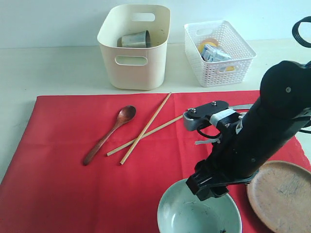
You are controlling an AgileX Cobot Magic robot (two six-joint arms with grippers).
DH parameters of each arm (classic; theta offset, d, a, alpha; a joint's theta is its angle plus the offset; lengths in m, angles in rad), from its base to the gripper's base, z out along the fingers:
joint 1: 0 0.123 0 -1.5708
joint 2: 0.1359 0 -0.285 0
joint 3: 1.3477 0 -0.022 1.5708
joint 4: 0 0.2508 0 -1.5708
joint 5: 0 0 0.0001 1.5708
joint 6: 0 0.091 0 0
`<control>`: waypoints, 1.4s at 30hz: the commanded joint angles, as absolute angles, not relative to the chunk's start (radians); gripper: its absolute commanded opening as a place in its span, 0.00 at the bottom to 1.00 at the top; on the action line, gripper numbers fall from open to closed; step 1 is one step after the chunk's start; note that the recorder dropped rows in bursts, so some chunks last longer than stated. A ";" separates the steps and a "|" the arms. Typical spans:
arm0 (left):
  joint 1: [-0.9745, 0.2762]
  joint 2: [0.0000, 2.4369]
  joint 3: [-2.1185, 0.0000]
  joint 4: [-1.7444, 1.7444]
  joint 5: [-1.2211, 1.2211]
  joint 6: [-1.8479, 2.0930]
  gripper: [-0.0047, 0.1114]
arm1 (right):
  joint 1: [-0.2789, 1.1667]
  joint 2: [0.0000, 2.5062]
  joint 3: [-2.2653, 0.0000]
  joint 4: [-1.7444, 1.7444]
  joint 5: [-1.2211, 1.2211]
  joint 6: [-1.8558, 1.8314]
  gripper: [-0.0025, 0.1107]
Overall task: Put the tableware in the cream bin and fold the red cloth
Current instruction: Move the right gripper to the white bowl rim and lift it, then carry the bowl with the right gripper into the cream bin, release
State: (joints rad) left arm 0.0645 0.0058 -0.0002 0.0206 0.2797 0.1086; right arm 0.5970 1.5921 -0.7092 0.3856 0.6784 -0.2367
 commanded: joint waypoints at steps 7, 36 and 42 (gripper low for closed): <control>0.059 0.000 0.000 0.024 0.274 0.101 0.05 | 0.593 1.605 -0.706 0.390 0.631 -0.266 0.26; 0.059 0.000 0.000 0.024 0.274 0.101 0.05 | 0.593 1.466 -0.818 0.622 0.488 -0.270 0.02; 0.059 0.000 0.000 0.024 0.274 0.101 0.05 | 0.593 1.482 -0.919 0.622 0.260 -0.266 0.02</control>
